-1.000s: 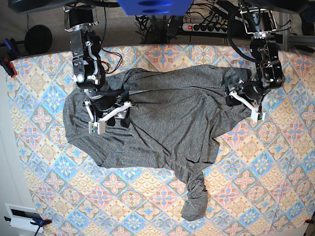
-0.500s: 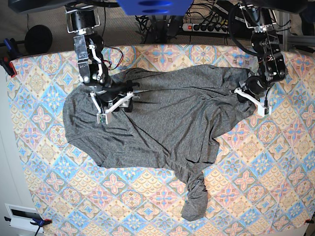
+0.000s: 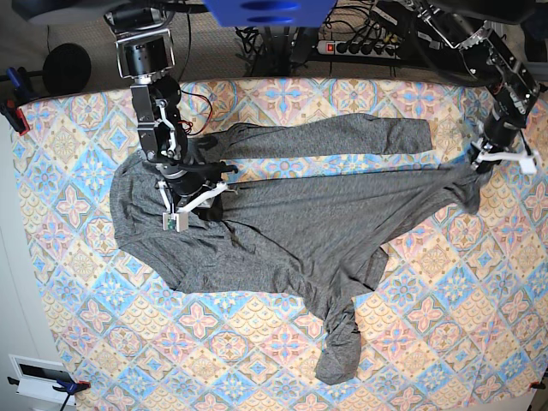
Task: Layout the t-shirt on the table in an organized manner, then fold the t-shirt properly
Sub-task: 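Grasp the shoulder fabric with the left gripper and pull it outward, then move the left gripper to the shirt's middle and grasp the fabric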
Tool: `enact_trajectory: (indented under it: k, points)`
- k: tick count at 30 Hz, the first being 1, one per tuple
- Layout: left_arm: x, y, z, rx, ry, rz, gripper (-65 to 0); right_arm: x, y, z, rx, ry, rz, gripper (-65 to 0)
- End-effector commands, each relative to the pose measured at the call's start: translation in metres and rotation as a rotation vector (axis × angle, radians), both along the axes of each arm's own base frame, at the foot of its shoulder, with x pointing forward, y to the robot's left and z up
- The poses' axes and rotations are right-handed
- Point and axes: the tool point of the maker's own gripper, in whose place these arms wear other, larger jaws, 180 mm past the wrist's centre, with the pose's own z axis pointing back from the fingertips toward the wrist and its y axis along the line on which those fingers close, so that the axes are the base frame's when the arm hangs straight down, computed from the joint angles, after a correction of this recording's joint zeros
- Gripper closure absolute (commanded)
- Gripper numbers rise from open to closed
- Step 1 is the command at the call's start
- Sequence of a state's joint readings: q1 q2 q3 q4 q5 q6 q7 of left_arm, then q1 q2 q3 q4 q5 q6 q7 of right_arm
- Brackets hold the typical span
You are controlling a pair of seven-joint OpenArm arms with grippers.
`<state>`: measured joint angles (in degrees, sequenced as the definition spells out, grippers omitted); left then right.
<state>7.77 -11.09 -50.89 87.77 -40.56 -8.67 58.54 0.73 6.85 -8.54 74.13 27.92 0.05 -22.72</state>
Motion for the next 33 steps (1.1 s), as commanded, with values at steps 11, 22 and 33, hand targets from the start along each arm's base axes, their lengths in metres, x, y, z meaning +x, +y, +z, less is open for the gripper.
enact_trajectory:
  k: [11, 22, 33]
  points:
    - [-0.035, 0.051, -0.042, -0.17, 0.02, 0.279, -14.2, -0.033, -0.015, -0.038, -0.077, 0.198, -0.014, -12.2]
    - [-0.027, 0.032, 0.0, -0.257, -0.105, 0.162, -33.5, -0.014, -0.006, -0.001, -0.061, 0.089, 0.0, -12.2]
    - [-0.004, 0.0, 0.066, -0.044, -0.186, -0.03, -31.7, -0.008, 0.011, 0.062, -0.02, -0.061, 0.034, -12.3]
